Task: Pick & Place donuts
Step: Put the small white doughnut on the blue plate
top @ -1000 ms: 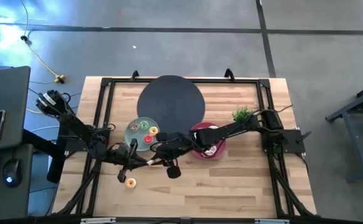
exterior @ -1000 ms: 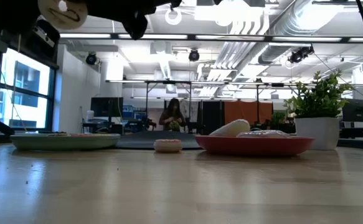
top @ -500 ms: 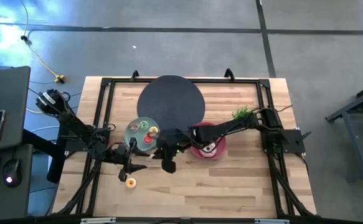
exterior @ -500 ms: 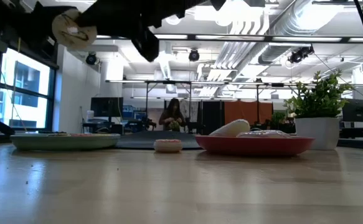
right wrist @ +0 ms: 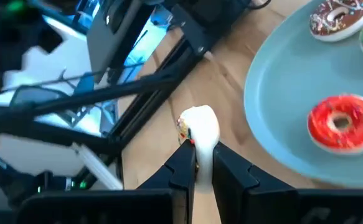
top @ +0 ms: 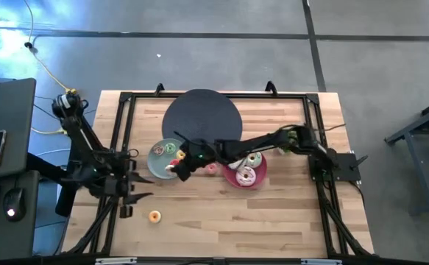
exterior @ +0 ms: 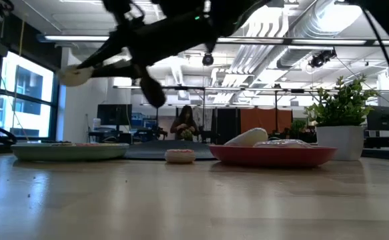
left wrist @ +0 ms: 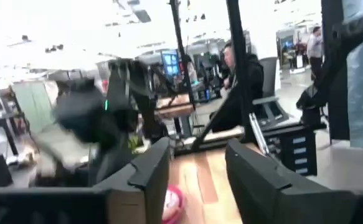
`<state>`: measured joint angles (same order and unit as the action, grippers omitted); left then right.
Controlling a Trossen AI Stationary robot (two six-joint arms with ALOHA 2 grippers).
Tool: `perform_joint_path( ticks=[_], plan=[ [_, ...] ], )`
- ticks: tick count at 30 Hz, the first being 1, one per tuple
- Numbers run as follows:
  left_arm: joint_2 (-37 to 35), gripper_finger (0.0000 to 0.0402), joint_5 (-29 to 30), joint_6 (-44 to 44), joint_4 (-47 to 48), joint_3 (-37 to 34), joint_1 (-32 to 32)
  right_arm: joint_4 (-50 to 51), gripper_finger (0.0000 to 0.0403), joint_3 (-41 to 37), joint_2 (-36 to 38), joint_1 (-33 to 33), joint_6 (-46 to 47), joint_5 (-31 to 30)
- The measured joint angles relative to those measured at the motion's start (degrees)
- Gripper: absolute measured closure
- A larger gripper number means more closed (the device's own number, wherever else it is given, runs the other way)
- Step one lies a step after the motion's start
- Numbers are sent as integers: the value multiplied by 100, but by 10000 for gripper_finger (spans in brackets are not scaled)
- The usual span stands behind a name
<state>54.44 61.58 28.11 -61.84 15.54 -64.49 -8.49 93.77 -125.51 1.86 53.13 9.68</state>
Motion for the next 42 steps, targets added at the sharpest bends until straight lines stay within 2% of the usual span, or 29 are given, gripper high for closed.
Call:
perform_joint_path(
  ticks=[3, 10, 13, 17, 23, 28, 33, 42],
  plan=[
    [-482, 278, 262, 839, 26, 132, -325, 372, 367, 657, -466, 11, -21, 68],
    [-1294, 304, 520, 3041, 104, 751, -944, 2115, 357, 2361, -1335, -71, -621, -330],
    [-1428, 305, 581, 3701, 305, 1056, -1135, 2454, 355, 2720, -1558, -189, -722, -521],
    [-1433, 305, 734, 4203, 701, 1429, -1258, 2526, 358, 2793, -1725, -304, -574, -368],
    [-1453, 305, 753, 4512, 1153, 1782, -1245, 2409, 342, 2590, -1722, -257, -600, -337],
    [-1527, 305, 758, 4558, 1281, 1819, -1244, 2260, 312, 2602, -1756, -156, -656, -482],
    [-1537, 305, 752, 4526, 1295, 1819, -1244, 2130, 293, 2593, -1917, -144, -324, -435],
    [-1536, 305, 748, 4292, 1401, 1819, -1244, 2342, 261, 2674, -1869, -148, -1156, -984]
  ],
)
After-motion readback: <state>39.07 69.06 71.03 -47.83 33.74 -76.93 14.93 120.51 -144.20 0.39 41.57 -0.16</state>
